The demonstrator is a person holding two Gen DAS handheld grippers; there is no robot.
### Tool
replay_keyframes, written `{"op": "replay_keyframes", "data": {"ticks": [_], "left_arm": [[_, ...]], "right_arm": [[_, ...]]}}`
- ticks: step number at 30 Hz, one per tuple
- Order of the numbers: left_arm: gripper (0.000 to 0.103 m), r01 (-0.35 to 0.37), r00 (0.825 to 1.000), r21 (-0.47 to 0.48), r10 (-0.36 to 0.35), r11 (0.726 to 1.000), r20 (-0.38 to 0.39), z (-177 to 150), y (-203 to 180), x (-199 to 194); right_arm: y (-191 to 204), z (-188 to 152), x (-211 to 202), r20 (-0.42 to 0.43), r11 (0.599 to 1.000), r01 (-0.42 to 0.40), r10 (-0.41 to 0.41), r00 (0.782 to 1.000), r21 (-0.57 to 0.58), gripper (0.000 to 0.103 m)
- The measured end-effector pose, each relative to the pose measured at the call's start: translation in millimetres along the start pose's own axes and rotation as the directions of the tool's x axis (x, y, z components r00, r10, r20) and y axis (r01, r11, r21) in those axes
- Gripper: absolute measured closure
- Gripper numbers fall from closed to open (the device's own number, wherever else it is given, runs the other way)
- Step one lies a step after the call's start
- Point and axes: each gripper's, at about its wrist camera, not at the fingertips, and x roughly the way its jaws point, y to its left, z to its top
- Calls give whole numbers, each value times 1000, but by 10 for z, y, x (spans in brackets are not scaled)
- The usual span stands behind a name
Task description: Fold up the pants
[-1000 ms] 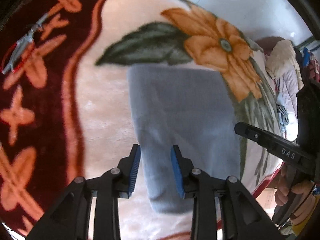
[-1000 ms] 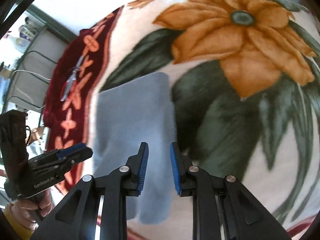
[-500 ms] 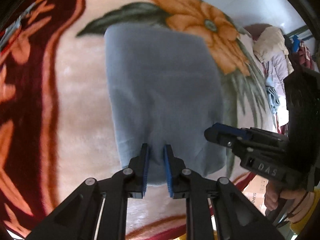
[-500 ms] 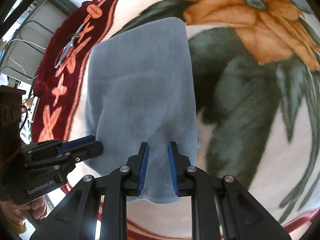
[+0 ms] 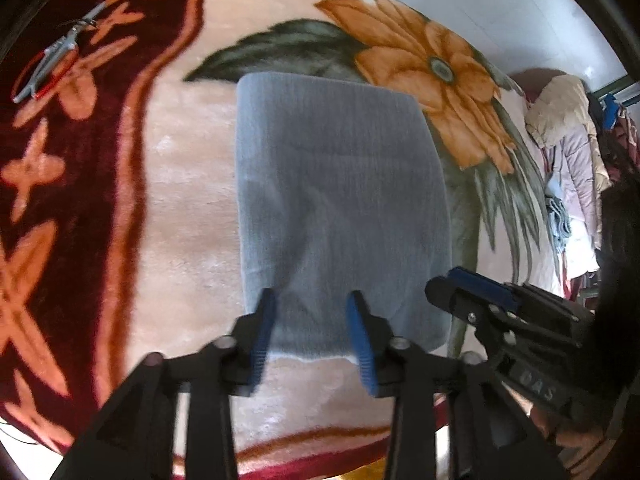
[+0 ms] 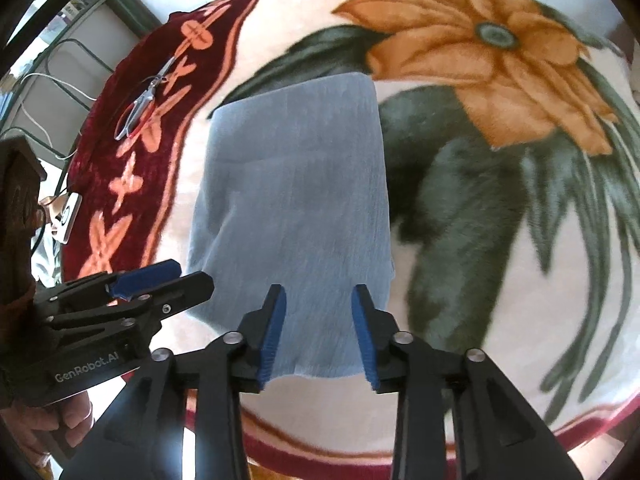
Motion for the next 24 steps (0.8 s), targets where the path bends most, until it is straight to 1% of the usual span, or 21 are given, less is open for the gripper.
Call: {"op": "replay_keyframes", "data": {"ticks": [1, 4, 6, 7, 9, 10, 13, 19, 21, 24], "left_arm": [[52, -13, 1000, 2, 13, 1000, 4, -12, -17, -21], [46, -37, 999, 8, 37, 999, 11, -47, -66, -45], [44, -54, 998, 12, 54, 998, 12, -68, -98, -51], [41, -62, 998, 11, 61, 998, 14, -79, -109, -56], [34, -84, 996, -1, 84, 996, 18, -107, -120, -66], [32, -96, 995, -14, 96, 995, 29, -128, -120, -82], [28, -126, 989, -60, 130, 990, 66, -192, -105, -132], [27, -156, 980, -138, 170, 978, 103, -337, -106, -177], [27, -171, 975, -148, 188, 974, 115, -393, -109, -170], [27, -165, 976, -144, 183, 976, 121, -455, -111, -102]], "right_arm": [[13, -20, -25, 5, 1000, 3, -3, 1000, -3, 68], [42, -74, -88, 20, 1000, 9, -9, 1000, -13, 67], [61, -103, -124, 28, 1000, 14, -13, 1000, -20, 63], [61, -114, -139, 32, 1000, 17, -16, 999, -22, 60], [63, -136, -171, 46, 999, 19, -18, 999, -32, 54], [57, -148, -187, 58, 999, 17, -14, 998, -40, 51], [35, -183, -193, 77, 998, 0, 5, 997, -65, 51], [9, -294, -171, 96, 992, -17, 30, 995, -129, 51], [-8, -345, -163, 111, 990, -12, 28, 993, -138, 51], [-43, -435, -128, 136, 991, -15, 33, 990, -130, 51]]}}
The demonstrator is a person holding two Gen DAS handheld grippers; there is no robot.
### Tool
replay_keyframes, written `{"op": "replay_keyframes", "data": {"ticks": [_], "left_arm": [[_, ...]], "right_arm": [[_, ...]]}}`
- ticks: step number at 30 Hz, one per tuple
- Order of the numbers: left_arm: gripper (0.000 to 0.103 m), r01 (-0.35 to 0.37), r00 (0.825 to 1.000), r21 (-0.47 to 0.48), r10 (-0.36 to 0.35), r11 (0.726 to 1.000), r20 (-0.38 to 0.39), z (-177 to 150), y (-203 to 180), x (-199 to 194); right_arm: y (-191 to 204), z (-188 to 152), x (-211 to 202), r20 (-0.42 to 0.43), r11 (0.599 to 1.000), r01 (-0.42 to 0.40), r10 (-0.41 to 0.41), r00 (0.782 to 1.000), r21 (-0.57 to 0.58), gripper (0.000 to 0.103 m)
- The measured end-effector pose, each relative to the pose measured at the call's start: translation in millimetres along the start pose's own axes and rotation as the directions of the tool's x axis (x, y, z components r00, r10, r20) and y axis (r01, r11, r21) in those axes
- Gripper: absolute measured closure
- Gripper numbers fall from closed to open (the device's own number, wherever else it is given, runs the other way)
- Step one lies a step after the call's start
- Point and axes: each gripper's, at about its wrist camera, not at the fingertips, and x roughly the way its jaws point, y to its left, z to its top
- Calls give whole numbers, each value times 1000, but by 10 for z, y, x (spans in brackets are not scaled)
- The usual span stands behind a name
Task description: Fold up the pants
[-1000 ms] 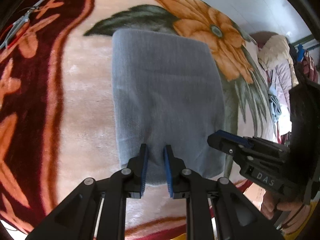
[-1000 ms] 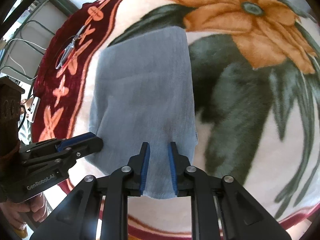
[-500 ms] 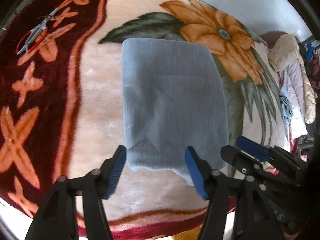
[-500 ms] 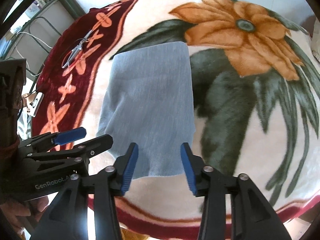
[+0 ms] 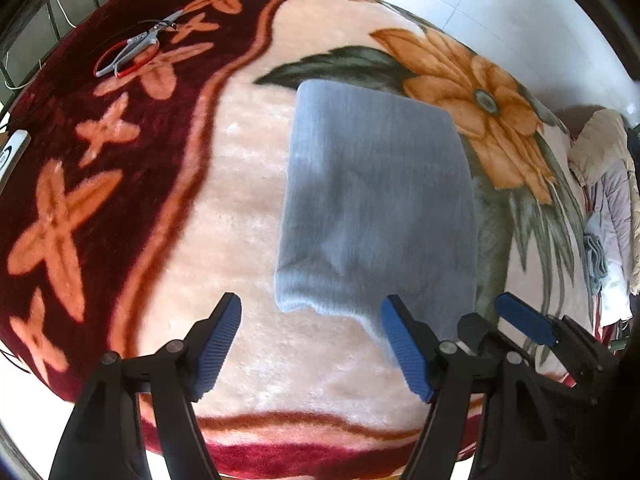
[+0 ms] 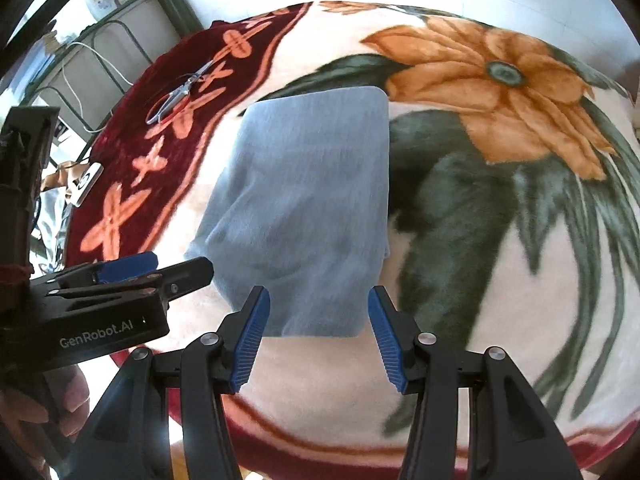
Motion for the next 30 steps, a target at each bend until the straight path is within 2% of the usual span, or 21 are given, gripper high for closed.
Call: {"op": "replay_keyframes", "data": {"ticks": [6, 17, 23, 26, 30], "left_arm": [[27, -6, 1000, 83, 4, 997, 23, -159, 27, 116], [25, 48, 992, 116, -61, 992, 114, -307, 143, 262], [23, 40, 984, 121, -60, 992, 165, -413, 147, 296], [23, 4, 985, 135, -27, 991, 172, -461, 133, 320], [24, -5, 983, 128, -19, 992, 185, -479, 127, 289]], "right_arm": [[9, -225, 75, 69, 1000, 7, -8, 998, 23, 51], [51, -517, 183, 205, 999, 39, -33, 978, -22, 51], [68, -575, 224, 235, 999, 46, -40, 971, -20, 51], [67, -571, 226, 244, 999, 50, -43, 969, -21, 51], [28, -576, 205, 235, 999, 43, -46, 971, 15, 51]]}}
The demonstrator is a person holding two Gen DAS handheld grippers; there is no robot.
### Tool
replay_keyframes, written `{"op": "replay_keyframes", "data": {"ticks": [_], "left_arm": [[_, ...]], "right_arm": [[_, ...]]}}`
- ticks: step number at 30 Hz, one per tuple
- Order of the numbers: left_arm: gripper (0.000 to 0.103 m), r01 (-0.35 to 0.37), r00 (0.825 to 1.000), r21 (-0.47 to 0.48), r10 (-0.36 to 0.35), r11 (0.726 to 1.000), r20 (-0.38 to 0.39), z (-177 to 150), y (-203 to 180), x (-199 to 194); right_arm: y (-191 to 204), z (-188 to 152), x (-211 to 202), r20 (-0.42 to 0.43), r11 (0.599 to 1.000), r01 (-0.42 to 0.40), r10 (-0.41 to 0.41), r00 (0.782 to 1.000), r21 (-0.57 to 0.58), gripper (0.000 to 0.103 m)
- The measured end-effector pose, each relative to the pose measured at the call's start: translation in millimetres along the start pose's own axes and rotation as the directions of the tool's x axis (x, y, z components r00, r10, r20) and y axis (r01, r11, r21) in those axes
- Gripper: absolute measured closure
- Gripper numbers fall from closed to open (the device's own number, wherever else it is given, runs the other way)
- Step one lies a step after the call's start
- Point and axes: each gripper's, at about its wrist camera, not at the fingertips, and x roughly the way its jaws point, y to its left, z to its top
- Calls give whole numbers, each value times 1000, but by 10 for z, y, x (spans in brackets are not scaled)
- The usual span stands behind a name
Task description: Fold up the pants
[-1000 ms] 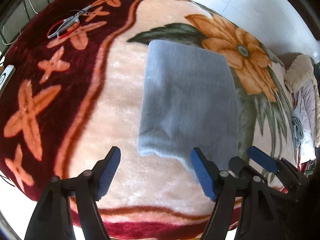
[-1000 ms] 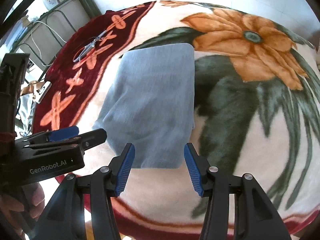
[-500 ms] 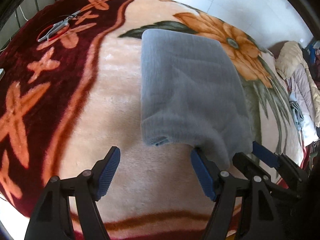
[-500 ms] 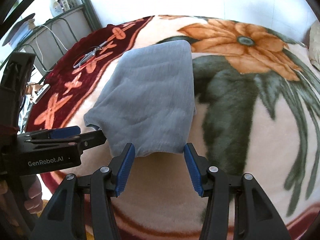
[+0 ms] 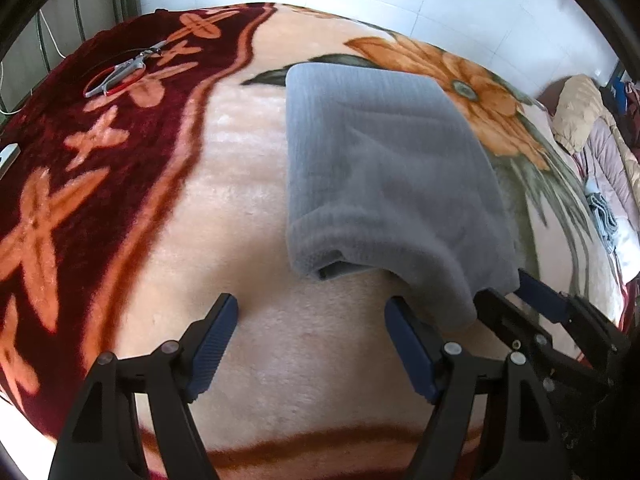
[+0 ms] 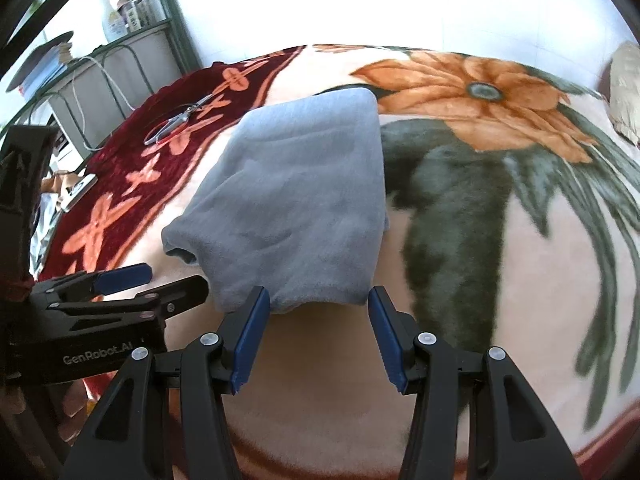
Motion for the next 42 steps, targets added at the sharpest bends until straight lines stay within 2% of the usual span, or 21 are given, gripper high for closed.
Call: {"op": "replay_keyframes", "data": {"ticks": [7, 23, 29, 35, 42], "left_arm": [[24, -33, 999, 5, 33, 999, 1, -53, 7, -105], [24, -54, 999, 28, 54, 998, -2, -173, -4, -172], [24, -72, 997, 40, 72, 997, 19, -172, -15, -163], [24, -106, 994, 83, 103, 991, 46, -161, -68, -131], [24, -72, 996, 79, 68, 994, 50, -149, -84, -140]], "right_arm": [[-35, -27, -125, 12, 998, -4, 3, 1000, 55, 51], [-84, -86, -181, 12, 997, 58, -59, 998, 43, 51], [-156, -99, -130, -13, 996, 66, -66, 998, 67, 51], [-84, -99, -100, -19, 997, 70, -69, 997, 38, 51], [17, -108, -91, -17, 997, 79, -79, 997, -2, 51]]}}
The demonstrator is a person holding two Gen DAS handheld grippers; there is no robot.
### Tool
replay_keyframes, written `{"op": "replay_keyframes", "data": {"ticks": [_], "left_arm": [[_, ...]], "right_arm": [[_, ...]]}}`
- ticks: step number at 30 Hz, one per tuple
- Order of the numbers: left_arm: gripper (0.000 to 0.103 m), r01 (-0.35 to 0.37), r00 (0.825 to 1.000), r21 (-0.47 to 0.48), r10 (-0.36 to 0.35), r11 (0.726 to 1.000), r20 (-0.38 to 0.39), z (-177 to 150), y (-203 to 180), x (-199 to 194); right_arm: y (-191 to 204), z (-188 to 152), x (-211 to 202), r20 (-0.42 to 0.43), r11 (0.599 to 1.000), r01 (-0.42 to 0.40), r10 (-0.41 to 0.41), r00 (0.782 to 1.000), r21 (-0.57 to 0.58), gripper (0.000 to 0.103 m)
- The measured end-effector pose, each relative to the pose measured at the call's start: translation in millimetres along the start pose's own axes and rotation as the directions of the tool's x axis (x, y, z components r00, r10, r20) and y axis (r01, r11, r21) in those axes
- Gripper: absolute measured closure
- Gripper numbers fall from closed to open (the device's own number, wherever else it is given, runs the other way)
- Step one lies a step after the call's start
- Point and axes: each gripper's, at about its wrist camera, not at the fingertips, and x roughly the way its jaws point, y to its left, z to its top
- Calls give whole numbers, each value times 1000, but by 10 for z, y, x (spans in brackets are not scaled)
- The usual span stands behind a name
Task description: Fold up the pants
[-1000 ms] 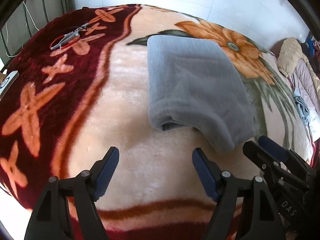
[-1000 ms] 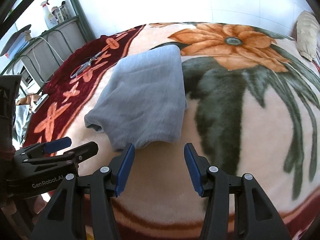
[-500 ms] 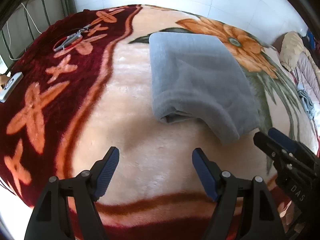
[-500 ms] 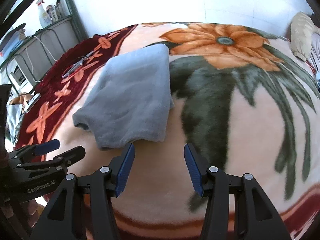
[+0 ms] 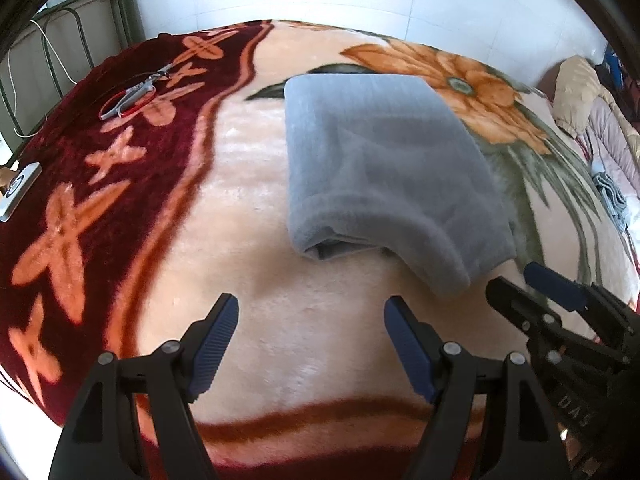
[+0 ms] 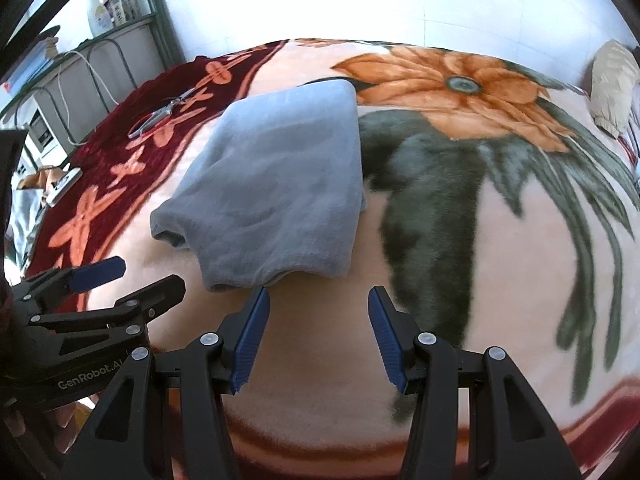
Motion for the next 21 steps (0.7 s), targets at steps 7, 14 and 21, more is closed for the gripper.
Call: {"op": "replay_keyframes", "data": {"ticks": [7, 14, 21], "left_arm": [[24, 5, 1000, 0, -5, 1000, 0, 8, 0, -6], [24, 13, 1000, -17, -13, 1000, 0, 10, 23, -8], [24, 32, 999, -26, -32, 999, -12, 10, 23, 7]], "right_arm": [[23, 3, 12, -4, 1000, -6, 6, 1000, 2, 51], [22, 21, -4, 2, 1000, -11, 11, 1000, 9, 51], [20, 19, -22, 2, 1000, -14, 14, 1000, 14, 51]]}}
